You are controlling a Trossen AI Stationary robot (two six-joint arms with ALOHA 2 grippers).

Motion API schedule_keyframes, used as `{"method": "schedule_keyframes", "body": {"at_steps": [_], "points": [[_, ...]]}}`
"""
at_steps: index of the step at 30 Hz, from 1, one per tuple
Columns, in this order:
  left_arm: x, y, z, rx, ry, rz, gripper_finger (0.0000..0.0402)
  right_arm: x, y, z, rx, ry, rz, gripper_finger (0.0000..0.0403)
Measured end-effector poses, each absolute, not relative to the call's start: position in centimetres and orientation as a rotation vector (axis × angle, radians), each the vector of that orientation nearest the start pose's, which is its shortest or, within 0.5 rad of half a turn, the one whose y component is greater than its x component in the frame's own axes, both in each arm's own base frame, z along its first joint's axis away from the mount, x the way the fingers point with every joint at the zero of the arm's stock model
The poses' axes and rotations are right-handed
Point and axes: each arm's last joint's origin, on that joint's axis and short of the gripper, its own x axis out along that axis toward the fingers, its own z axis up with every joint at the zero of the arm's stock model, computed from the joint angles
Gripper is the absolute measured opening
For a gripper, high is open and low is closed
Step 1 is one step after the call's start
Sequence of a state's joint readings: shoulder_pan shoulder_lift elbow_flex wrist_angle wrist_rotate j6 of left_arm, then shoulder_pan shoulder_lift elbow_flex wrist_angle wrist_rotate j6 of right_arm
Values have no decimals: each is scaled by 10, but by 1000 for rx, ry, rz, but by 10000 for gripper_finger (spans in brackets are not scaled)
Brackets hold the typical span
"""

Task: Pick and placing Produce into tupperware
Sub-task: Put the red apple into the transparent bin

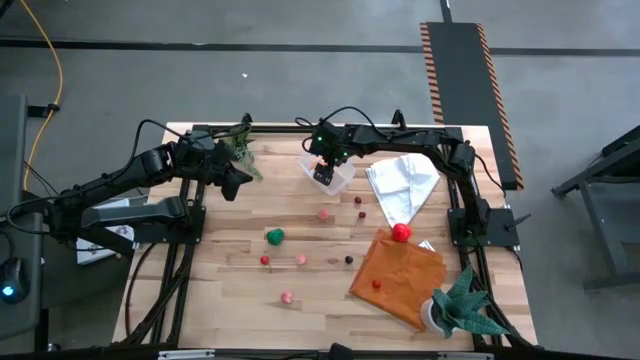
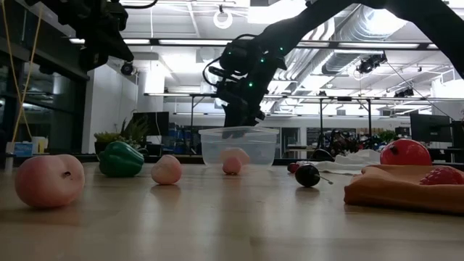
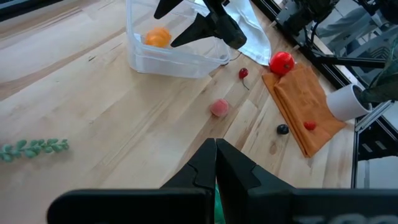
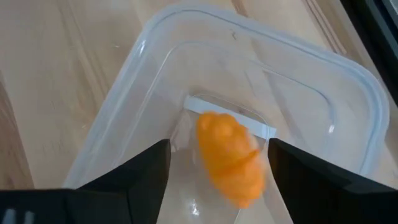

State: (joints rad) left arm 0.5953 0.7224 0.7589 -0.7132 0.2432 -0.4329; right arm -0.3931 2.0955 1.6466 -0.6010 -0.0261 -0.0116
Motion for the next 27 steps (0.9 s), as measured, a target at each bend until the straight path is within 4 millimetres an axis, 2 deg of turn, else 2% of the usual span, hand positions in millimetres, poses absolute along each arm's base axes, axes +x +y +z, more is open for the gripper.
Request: {"method": "schedule_keyframes", "body": {"at_steps": [21, 24, 27], "points": [[119, 72, 287, -682, 545, 470, 1, 414, -170, 196, 218, 1031, -320, 264], [119, 72, 287, -682, 546, 470, 1, 416, -171, 201, 207, 1017, -316, 264], [119, 72, 287, -682, 545, 470, 1, 420, -173, 214, 195, 978, -317, 263]]}}
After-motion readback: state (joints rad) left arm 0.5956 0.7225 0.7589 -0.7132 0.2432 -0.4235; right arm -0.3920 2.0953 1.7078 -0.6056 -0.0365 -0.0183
